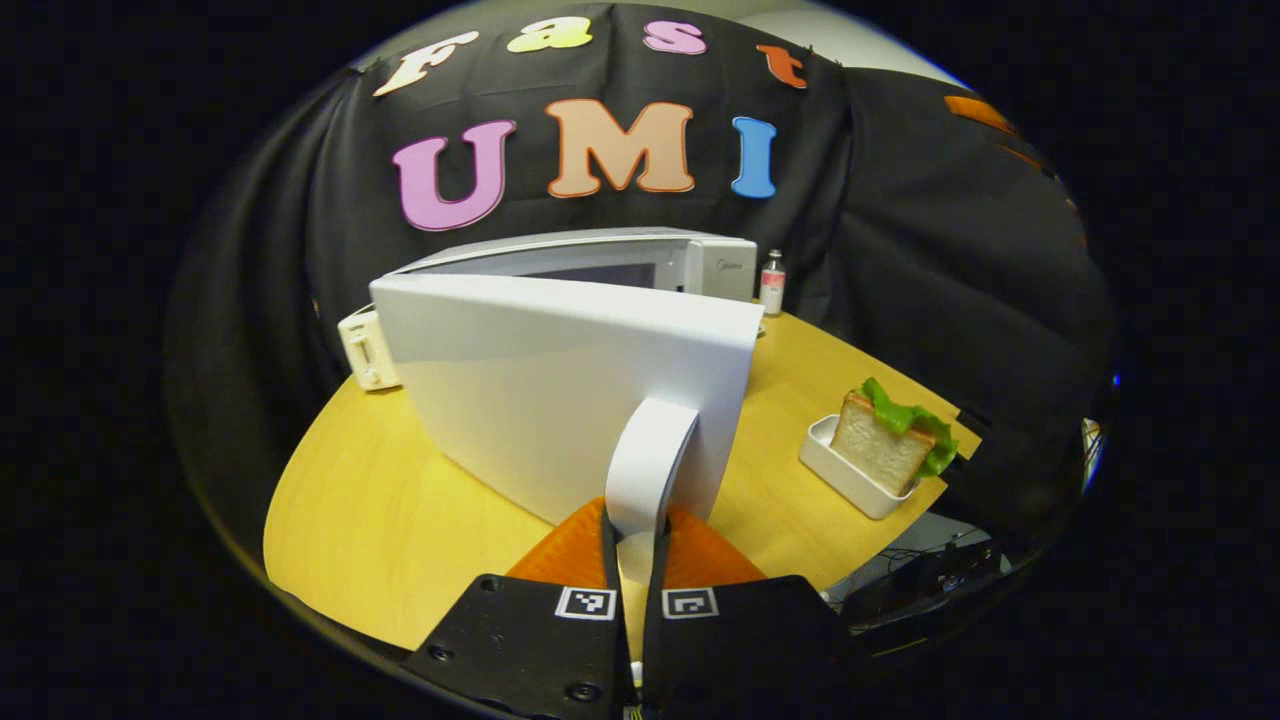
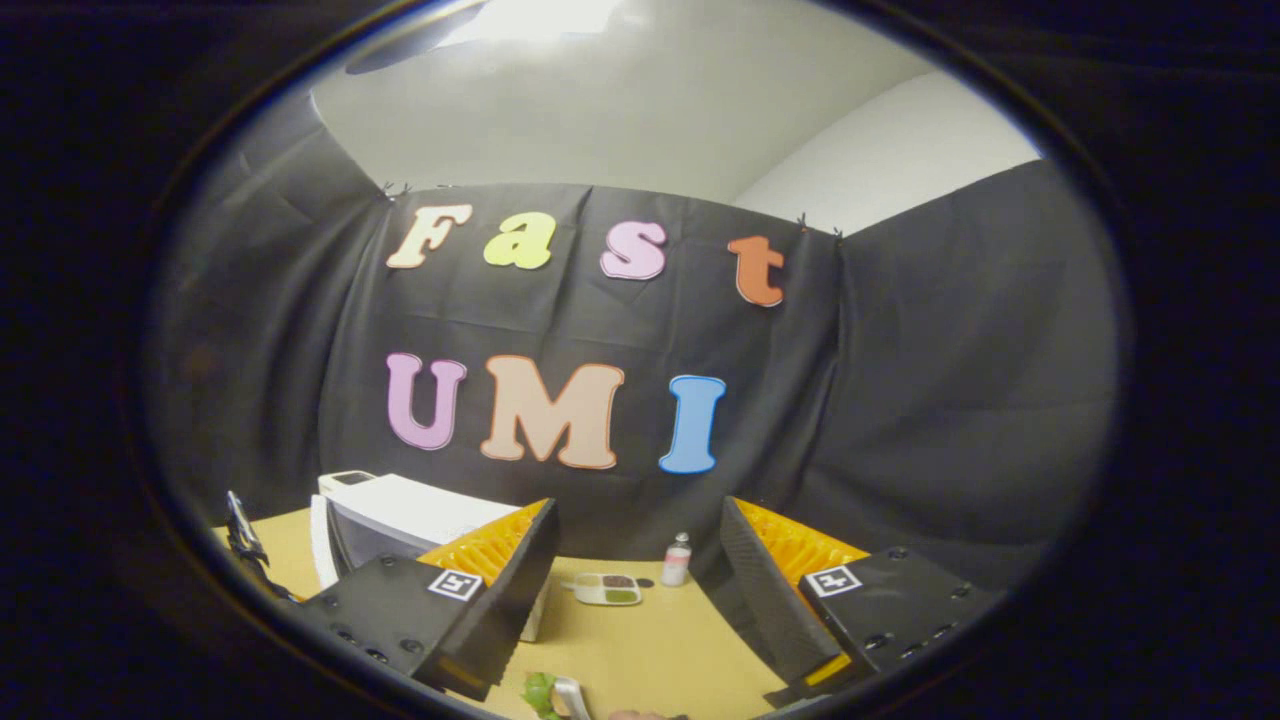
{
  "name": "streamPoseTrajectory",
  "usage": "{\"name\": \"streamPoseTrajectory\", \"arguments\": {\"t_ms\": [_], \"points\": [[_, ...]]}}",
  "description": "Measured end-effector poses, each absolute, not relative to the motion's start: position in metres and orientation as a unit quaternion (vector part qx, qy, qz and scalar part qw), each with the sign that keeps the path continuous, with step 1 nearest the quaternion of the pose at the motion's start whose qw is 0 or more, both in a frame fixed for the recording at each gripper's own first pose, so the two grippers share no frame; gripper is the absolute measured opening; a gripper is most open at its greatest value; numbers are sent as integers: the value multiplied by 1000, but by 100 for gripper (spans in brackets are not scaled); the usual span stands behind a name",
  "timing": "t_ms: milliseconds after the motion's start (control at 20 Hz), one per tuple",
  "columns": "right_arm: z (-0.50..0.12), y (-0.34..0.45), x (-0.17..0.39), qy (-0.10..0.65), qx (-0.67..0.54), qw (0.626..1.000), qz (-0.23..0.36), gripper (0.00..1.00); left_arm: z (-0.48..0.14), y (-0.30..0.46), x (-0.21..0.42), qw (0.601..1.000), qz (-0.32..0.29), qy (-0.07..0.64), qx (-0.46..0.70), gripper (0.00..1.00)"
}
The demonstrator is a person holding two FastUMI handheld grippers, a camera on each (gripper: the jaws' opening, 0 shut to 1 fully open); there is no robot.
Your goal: Open the microwave oven with the left hand, put the food in, and close the microwave oven.
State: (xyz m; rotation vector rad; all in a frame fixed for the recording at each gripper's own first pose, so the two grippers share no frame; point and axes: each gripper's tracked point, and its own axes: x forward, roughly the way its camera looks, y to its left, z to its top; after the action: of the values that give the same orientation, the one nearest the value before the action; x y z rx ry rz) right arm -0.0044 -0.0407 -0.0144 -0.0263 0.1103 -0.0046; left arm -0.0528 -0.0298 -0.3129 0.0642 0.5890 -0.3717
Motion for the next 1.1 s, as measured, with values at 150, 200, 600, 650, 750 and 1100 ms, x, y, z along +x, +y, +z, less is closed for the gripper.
{"name": "streamPoseTrajectory", "arguments": {"t_ms": [150, 200, 600, 650, 750, 1100], "points": [[-34, -27, -4, 72, 17, 997, 2, 100, -312, 8, -68, 943, -146, 299, 27, 3], [-44, -24, -4, 82, 19, 996, 2, 97, -312, 19, -71, 944, -138, 300, 27, 2], [-69, 8, -10, 106, 34, 994, -14, 96, -313, 114, -85, 948, -78, 308, 7, 2], [-67, 12, -10, 102, 31, 994, -15, 97, -315, 117, -87, 947, -79, 312, 1, 2], [-63, 20, -9, 95, 24, 995, -15, 97, -315, 122, -88, 947, -83, 310, 2, 2], [-71, 33, -4, 100, 6, 995, 0, 100, -318, 135, -88, 946, -35, 319, -45, 87]]}}
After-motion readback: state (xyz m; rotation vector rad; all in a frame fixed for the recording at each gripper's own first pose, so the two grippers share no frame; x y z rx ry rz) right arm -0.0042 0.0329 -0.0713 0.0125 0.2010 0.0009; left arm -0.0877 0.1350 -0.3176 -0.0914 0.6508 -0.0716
